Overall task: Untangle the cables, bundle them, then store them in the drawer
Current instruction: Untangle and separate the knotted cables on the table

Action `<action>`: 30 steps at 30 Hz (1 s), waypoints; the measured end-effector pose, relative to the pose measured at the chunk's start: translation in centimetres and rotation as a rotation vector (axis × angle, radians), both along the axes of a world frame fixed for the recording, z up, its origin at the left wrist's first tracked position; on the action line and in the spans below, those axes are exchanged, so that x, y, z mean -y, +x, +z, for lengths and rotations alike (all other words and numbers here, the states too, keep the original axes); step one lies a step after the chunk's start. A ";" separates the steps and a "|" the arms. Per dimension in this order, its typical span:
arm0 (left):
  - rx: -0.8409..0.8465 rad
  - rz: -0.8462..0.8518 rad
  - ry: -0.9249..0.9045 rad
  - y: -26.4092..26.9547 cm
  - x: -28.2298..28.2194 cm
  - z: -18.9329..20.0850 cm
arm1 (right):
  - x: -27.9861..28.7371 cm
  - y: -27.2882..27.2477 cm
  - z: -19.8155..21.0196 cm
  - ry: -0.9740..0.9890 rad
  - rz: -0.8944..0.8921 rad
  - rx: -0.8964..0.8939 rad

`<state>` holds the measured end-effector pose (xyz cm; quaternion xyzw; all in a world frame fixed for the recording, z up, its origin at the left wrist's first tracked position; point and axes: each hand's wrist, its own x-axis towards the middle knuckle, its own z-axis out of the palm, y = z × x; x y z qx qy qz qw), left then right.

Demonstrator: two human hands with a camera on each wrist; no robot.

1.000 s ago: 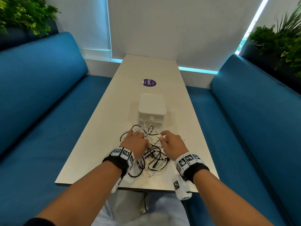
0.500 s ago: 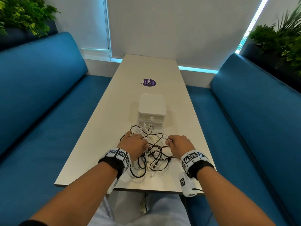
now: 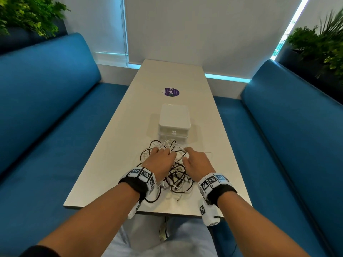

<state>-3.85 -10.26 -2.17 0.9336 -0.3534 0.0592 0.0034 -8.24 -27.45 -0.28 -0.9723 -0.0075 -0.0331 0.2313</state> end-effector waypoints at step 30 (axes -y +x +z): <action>-0.032 0.015 0.106 0.3 -0.5 0.7 | -1.5 0.2 1.3 -0.044 0.073 -0.039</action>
